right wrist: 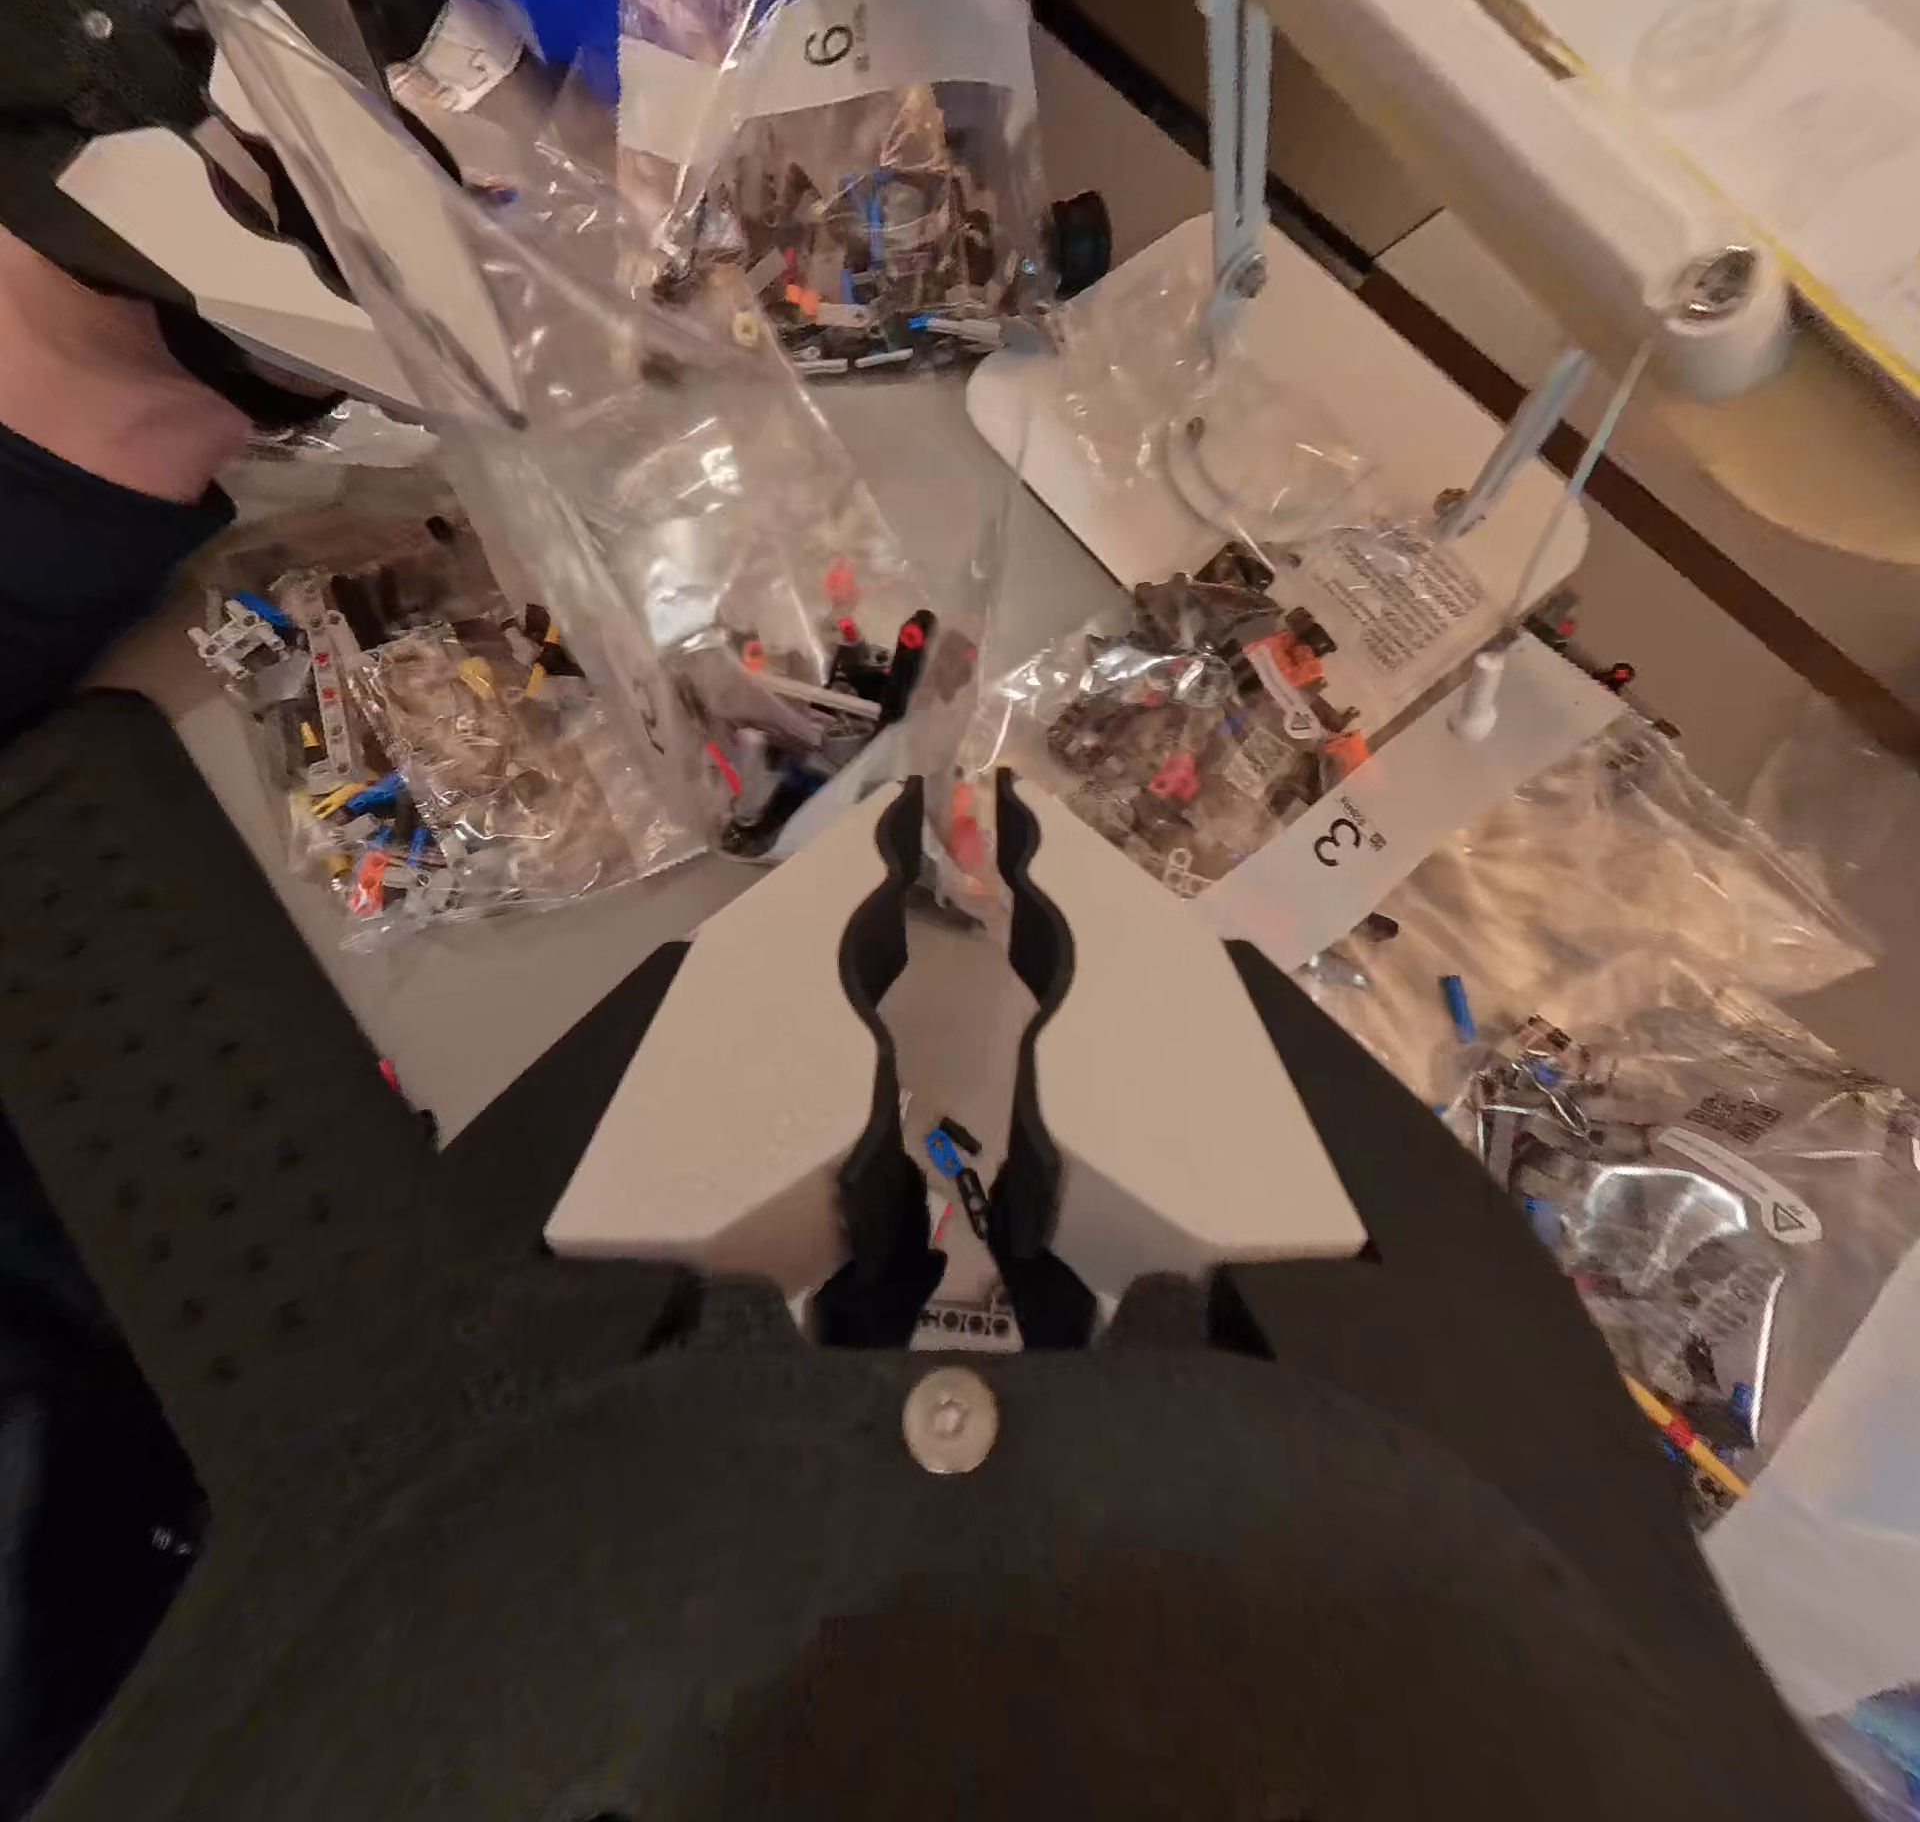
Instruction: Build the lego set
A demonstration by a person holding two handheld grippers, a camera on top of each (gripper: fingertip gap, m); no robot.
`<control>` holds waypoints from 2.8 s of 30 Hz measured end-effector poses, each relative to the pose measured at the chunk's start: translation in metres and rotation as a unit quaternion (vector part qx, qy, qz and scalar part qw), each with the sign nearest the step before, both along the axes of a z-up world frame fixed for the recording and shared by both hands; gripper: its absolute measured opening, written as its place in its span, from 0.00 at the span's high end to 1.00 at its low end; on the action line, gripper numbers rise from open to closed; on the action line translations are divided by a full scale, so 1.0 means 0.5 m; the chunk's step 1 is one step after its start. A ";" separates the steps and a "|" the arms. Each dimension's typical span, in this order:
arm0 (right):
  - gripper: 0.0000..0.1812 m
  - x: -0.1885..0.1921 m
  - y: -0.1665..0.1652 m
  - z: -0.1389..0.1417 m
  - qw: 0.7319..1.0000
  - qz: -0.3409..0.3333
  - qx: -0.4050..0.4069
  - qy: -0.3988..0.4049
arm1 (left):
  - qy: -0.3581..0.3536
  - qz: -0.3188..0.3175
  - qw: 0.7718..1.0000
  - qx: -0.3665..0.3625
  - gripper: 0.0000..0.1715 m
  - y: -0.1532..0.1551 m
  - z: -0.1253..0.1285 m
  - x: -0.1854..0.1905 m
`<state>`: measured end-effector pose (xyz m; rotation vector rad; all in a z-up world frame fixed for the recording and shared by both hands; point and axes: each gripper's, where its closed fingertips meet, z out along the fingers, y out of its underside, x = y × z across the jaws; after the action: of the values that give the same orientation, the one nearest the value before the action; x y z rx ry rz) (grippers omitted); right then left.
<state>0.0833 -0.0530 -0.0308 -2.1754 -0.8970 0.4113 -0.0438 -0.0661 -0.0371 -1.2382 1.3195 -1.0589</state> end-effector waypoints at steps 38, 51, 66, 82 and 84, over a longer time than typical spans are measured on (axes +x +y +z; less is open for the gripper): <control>0.97 0.101 -0.099 -0.115 0.996 0.060 -0.031 -0.054 | -0.004 -0.008 1.000 -0.001 1.00 -0.005 0.006 -0.006; 0.94 -0.119 -0.005 0.058 0.985 0.155 0.045 0.066 | -0.003 -0.024 1.000 0.001 1.00 -0.017 0.006 -0.005; 0.80 0.154 -0.153 -0.175 0.987 0.125 -0.075 -0.069 | -0.002 -0.026 1.000 0.001 1.00 -0.020 0.007 -0.004; 0.93 0.188 -0.173 -0.287 0.976 0.143 -0.105 -0.123 | -0.004 -0.022 1.000 -0.003 1.00 -0.015 0.006 -0.008; 0.85 0.176 -0.176 -0.275 0.977 0.155 -0.094 -0.115 | -0.004 -0.022 1.000 -0.003 1.00 -0.015 0.006 -0.008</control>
<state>0.1713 -0.1410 -0.1682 -2.2924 -1.3852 0.4123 -0.0477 -0.0735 -0.0342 -1.2115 1.3441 -1.0985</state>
